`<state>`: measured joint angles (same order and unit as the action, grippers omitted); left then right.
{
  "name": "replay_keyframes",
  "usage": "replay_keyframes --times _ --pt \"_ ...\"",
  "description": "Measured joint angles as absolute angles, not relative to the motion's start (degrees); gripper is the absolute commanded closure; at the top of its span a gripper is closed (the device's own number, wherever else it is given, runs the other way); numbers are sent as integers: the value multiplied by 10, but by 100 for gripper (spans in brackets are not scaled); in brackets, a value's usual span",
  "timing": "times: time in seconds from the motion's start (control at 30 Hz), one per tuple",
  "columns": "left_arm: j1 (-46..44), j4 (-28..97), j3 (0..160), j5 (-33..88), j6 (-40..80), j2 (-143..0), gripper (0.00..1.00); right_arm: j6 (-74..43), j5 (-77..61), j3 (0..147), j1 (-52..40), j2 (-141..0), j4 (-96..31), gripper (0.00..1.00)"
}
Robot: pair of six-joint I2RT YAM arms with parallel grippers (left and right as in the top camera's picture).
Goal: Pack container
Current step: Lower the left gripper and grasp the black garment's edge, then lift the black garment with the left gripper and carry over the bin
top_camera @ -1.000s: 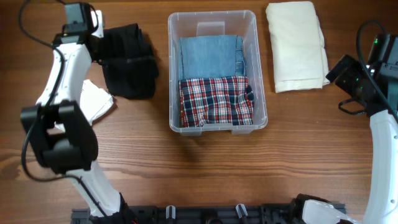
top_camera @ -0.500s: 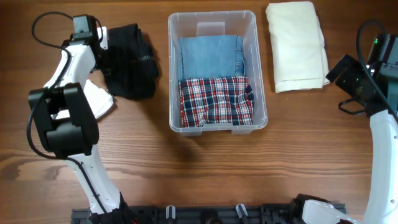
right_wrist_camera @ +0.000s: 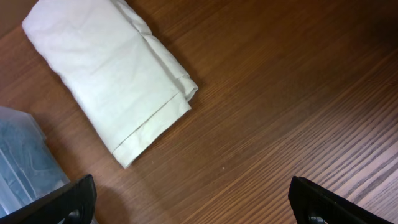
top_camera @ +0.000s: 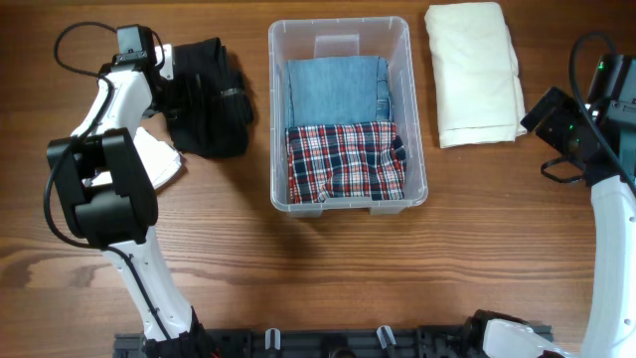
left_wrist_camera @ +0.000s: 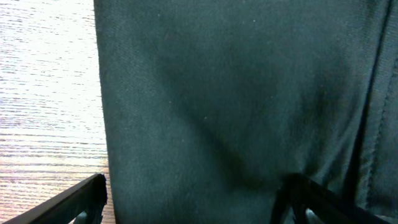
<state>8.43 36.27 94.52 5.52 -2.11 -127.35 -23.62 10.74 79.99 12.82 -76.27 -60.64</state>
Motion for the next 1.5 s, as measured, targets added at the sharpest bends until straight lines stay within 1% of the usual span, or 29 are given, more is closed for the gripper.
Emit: replay_keyframes --times 0.07,0.17,0.33,0.4,0.47,0.53,0.6,0.77,0.8,0.83,0.87,0.9,0.97,1.0,1.03,1.33,1.5 --pt "84 360 945 58 -21 -1276 7 -236 107 800 128 -763 -606 0" --pt "86 357 945 62 -21 -1280 8 -236 107 800 128 -763 -606 0" --pt "88 357 947 76 -21 -1284 20 -236 107 800 128 -763 -606 0" --pt "88 356 948 81 -22 -1284 19 -236 107 800 128 -763 -607 0" --pt "88 356 948 84 -23 -1285 15 -236 107 800 128 -763 -606 0" --pt "88 356 948 84 -23 -1285 15 -236 107 800 128 -763 -607 0" --pt "88 354 947 83 -23 -1285 15 -236 107 800 128 -763 -606 0" --pt "89 330 934 89 -23 -1284 22 -236 107 800 128 -763 -606 0" --pt "89 323 930 91 -23 -1283 29 -236 107 800 128 -763 -607 0" --pt "89 317 925 93 -23 -1282 39 -236 107 800 128 -763 -606 0" --pt "89 314 923 95 -21 -1281 53 -236 107 800 128 -763 -606 0" --pt "88 311 921 95 -25 -1280 70 -236 107 800 128 -763 -606 0" --pt "87 308 921 91 -23 -1280 87 -236 107 800 128 -763 -607 0" --pt "87 307 921 90 -23 -1280 94 -236 107 800 128 -763 -606 0" --pt "87 307 921 89 -26 -1279 96 -236 107 800 128 -763 -607 0" --pt "85 313 917 77 -25 -1267 96 -236 107 800 128 -763 -606 0" --pt "83 345 887 54 -25 -1222 96 -236 107 800 128 -763 -606 0"
